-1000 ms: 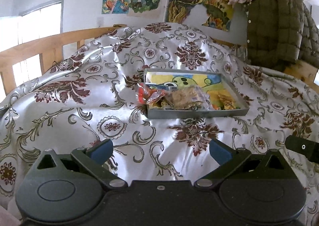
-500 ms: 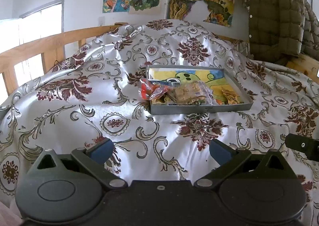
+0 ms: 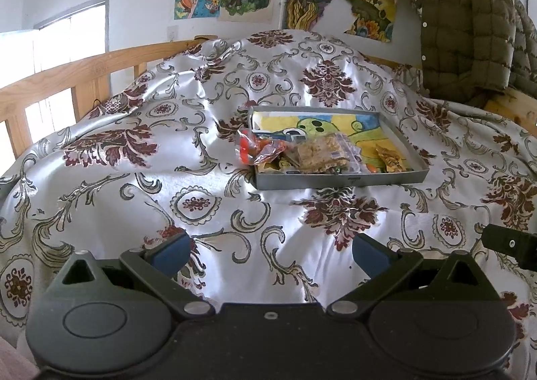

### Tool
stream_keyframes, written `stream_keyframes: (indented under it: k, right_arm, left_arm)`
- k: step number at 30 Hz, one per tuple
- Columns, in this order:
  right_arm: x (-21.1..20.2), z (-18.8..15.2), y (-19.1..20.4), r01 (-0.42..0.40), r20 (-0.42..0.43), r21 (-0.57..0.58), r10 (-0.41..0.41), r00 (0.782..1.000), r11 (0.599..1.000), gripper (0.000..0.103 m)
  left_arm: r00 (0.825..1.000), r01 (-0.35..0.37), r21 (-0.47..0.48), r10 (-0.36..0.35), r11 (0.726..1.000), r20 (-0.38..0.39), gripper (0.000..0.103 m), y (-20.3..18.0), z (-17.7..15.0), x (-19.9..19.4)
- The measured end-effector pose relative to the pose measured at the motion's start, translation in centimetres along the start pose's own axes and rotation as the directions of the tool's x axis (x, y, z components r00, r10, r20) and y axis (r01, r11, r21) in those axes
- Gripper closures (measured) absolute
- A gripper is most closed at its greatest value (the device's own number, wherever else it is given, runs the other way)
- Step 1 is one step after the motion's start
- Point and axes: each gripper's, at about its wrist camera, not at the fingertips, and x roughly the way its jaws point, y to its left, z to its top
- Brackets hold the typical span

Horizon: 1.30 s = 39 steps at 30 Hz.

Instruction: Organize snacks

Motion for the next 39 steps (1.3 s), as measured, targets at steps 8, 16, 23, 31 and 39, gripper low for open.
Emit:
stream_keyframes:
  k: [8, 16, 23, 31, 39]
  right_arm:
    - [0.12, -0.17, -0.2, 0.006, -0.006, 0.008, -0.006, 1.0, 1.0, 0.0]
    - [0.13, -0.16, -0.2, 0.01, -0.008, 0.011, -0.01, 1.0, 1.0, 0.0]
    - [0.14, -0.18, -0.05, 0.012, -0.012, 0.011, -0.012, 1.0, 1.0, 0.0]
    - [0.18, -0.19, -0.05, 0.013, -0.01, 0.011, -0.013, 1.0, 1.0, 0.0]
    - [0.21, -0.22, -0.03, 0.012, -0.012, 0.01, -0.012, 1.0, 1.0, 0.0]
  left_arm:
    - [1.0, 0.001, 0.004, -0.001, 1.0, -0.005, 0.001, 0.11, -0.19, 0.18]
    - [1.0, -0.002, -0.004, 0.002, 1.0, -0.016, 0.001, 0.43, -0.29, 0.54]
    - [1.0, -0.004, -0.004, 0.004, 1.0, -0.017, 0.001, 0.42, -0.25, 0.55]
    - [1.0, -0.005, -0.003, 0.005, 1.0, -0.018, 0.001, 0.47, -0.3, 0.52]
    - [1.0, -0.004, -0.006, 0.004, 1.0, -0.019, 0.001, 0.51, -0.32, 0.52]
